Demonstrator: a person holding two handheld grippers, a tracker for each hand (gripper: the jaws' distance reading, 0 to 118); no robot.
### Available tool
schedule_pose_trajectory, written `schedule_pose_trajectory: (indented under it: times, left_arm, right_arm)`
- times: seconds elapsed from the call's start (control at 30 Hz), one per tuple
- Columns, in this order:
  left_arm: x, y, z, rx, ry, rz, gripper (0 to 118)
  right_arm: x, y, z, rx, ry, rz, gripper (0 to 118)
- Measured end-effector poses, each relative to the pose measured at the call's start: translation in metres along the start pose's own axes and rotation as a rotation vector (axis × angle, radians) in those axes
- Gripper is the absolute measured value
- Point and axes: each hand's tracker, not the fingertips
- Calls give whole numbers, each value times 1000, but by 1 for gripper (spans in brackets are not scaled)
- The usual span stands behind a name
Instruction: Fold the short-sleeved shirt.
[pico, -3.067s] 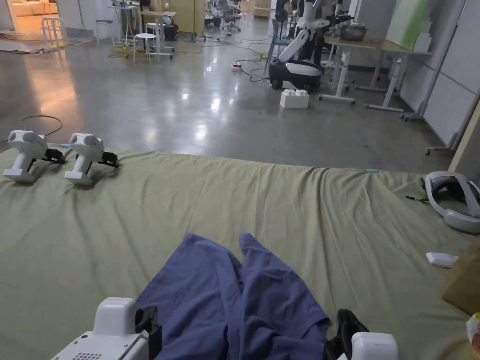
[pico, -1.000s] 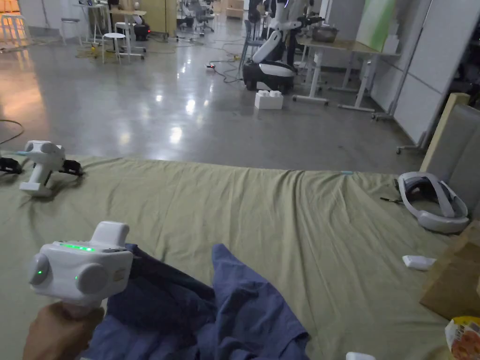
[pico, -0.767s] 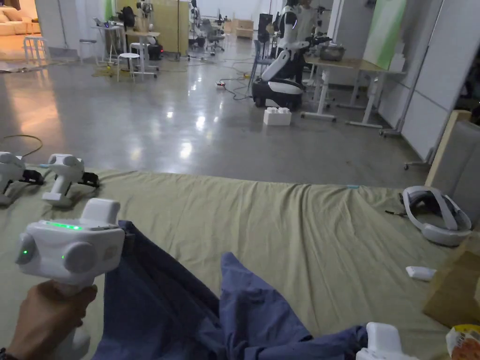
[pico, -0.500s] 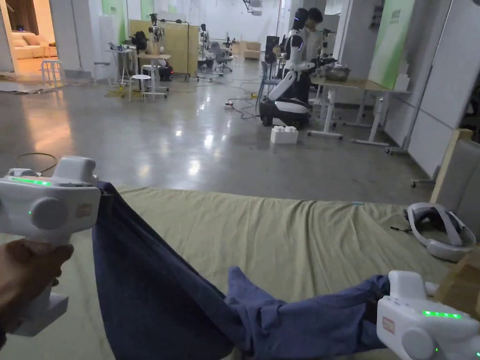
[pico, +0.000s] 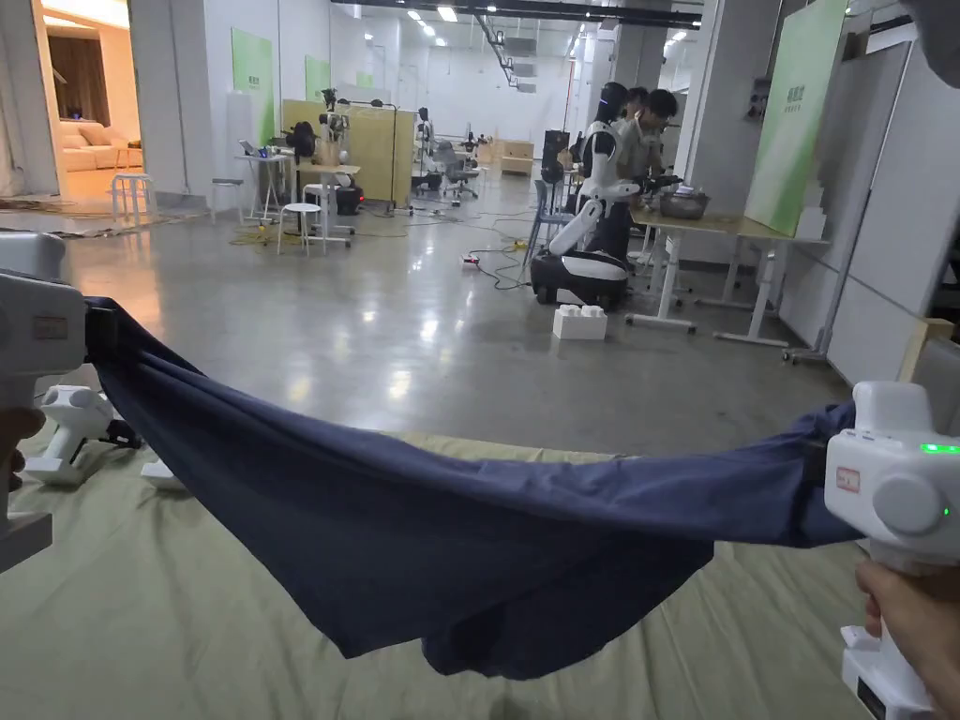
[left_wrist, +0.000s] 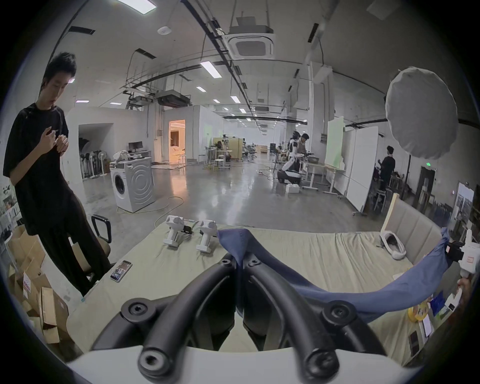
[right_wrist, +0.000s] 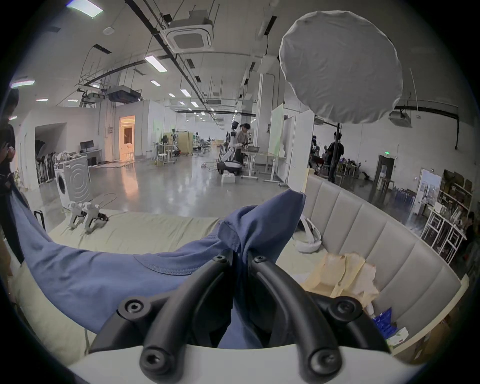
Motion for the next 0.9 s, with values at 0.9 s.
schedule_pose_trajectory:
  times: [0.9]
  left_arm:
    - [15,-122,-52,-173,-15,-29,5]
  right_arm:
    - [-13,-60,-39,-61,-49,32,12]
